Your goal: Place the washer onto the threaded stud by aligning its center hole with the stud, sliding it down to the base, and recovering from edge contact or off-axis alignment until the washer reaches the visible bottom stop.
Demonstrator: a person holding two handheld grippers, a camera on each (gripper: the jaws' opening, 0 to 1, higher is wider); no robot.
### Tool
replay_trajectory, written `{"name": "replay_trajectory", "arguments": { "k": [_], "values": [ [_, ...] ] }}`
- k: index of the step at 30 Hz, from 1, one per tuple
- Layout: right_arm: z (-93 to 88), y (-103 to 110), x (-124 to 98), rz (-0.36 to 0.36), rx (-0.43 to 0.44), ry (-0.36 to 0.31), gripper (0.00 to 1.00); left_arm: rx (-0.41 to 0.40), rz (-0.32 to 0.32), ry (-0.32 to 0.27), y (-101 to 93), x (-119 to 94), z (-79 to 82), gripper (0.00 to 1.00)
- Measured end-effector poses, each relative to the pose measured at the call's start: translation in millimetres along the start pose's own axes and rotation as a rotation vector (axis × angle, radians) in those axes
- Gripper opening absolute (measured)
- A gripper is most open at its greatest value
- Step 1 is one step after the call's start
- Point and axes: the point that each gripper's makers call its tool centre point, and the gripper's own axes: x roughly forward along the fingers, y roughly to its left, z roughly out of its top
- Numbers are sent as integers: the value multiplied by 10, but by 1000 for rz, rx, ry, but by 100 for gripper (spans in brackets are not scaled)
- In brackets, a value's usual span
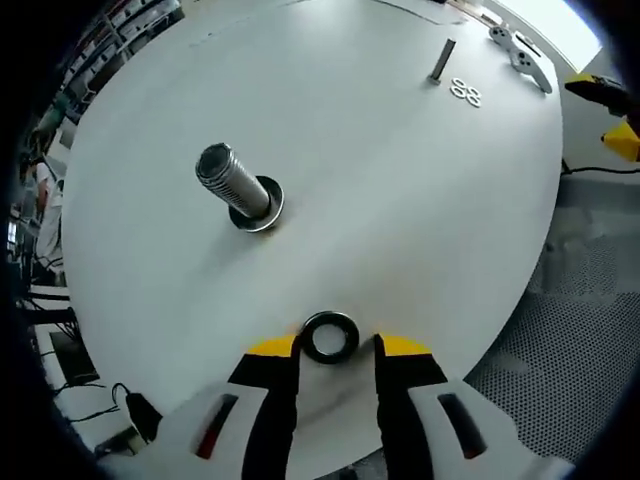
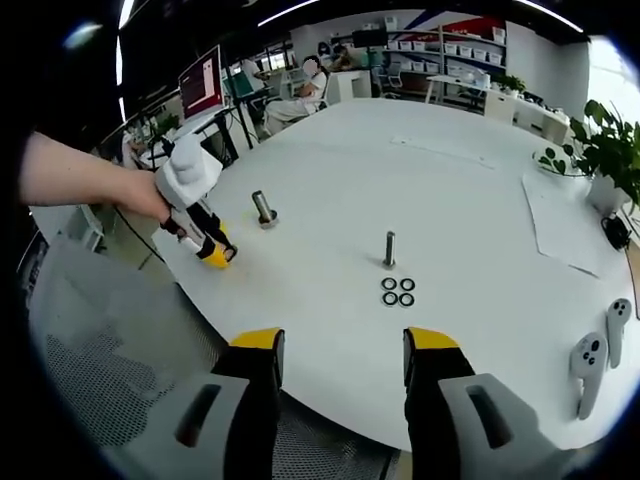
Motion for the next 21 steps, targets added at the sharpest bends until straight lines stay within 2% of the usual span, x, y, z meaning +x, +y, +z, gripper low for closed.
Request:
{"name": "replay_trajectory", "arguments": {
  "k": [2,10,12,21],
  "values": [
    [-1,1,0,0,-1,1,50,-32,2,-9,20,-7,3,25],
    [3,4,-2,0,-3,0,50,-18,6,-17,17,-1,2,25],
    [3,6,0,1,-4,0,50,-31,11,-20,50,-2,3,22],
    [-2,11,1,3,-5,3,49,-45,8,-20,46,1,-2,20]
  ]
}}
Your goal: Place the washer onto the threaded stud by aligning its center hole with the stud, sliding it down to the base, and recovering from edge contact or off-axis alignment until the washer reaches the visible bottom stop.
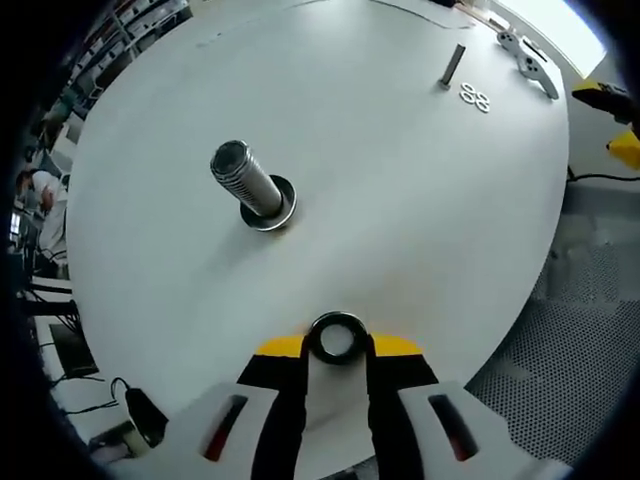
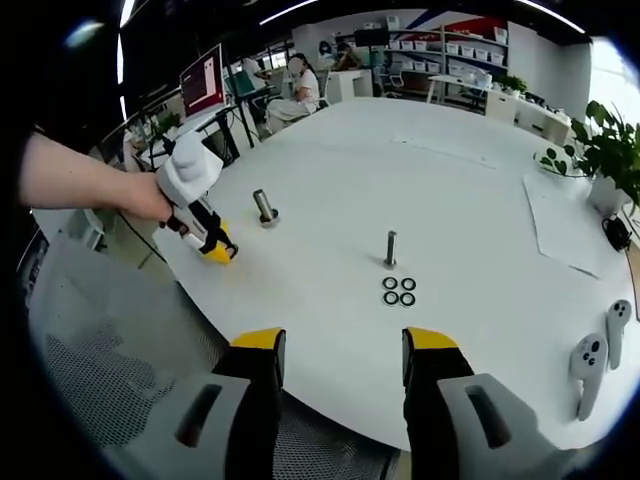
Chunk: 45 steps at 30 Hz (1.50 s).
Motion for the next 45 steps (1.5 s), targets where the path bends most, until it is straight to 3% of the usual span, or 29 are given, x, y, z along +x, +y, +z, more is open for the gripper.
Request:
{"name": "replay_trajectory", "arguments": {
  "k": [6,25,40,45],
  "values": [
    [5,-6,-1,1,6,-4,49,-1,-2,-26,7,-1,-2,19],
    [6,-9,1,4,16,-6,49,27,2,-31,95,-55,12,18],
    [-10,-11,4,-1,11,3,49,47,9,-115,262,-419,285,18],
    [-12,-15,6,-1,12,3,49,102,29,-129,326,-518,370,18]
  ]
}}
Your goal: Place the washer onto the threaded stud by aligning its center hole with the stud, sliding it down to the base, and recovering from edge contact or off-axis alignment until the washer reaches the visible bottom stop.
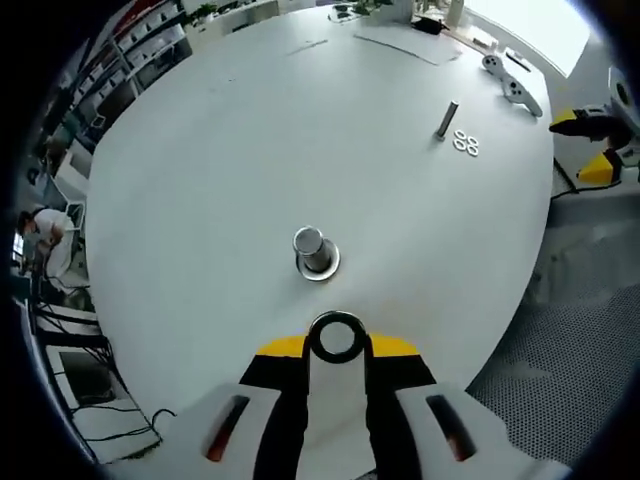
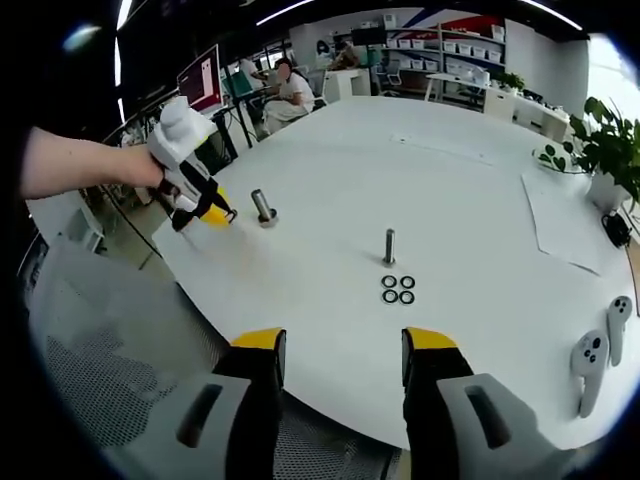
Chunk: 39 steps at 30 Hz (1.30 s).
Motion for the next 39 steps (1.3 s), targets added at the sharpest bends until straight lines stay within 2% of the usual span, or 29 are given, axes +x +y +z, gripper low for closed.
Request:
{"name": "replay_trajectory", "arguments": {
  "k": [6,10,21,39],
  "values": [
    [-1,0,2,-1,-4,2,49,6,-1,-33,60,-85,186,18],
    [-1,4,0,-2,-9,3,49,54,-1,-24,41,-78,259,18],
    [-3,2,-3,-2,-7,3,49,77,-3,-34,86,-52,470,18],
    [-6,-25,-4,-7,4,1,48,119,-1,-1,126,70,545,18]
  ]
}}
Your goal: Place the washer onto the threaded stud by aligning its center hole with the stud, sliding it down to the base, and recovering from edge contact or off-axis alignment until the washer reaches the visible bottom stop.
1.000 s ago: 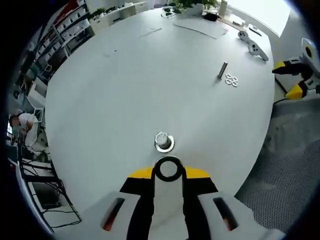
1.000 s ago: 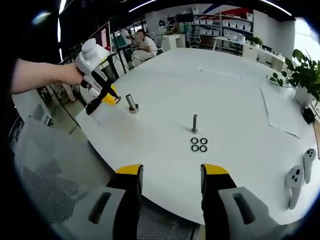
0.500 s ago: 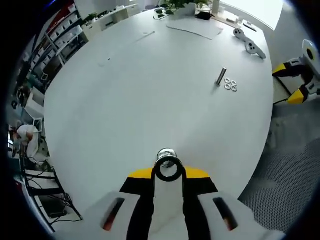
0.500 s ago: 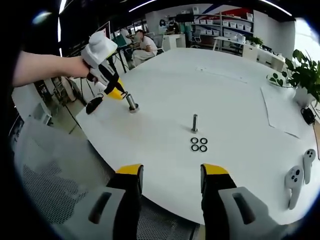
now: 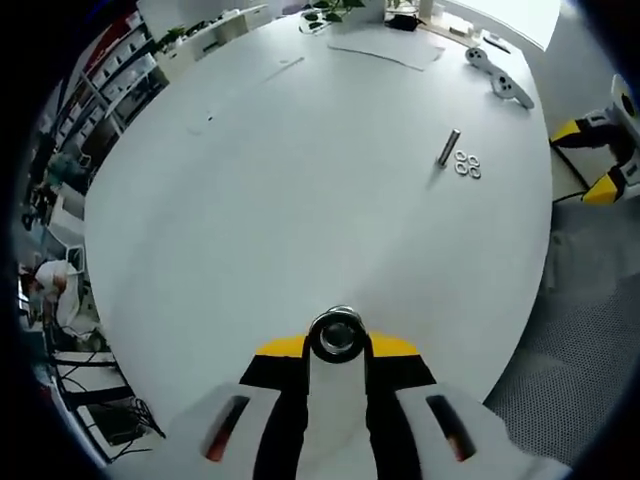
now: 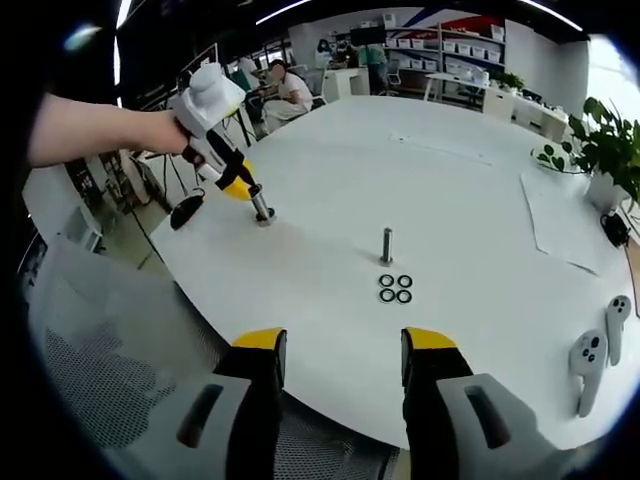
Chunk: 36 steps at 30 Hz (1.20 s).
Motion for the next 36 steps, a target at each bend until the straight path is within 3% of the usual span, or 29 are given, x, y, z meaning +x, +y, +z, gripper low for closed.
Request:
{"name": "replay_trajectory", "arguments": {
  "k": [25,30,36],
  "values": [
    [-22,-32,-10,-18,-8,10,48,15,-32,61,-33,439,-103,18],
    [-25,-40,-2,-21,-12,13,48,32,-27,45,-49,438,-100,19],
    [-39,-28,5,-20,-21,20,48,-10,-36,19,-55,468,-108,19]
  ]
}}
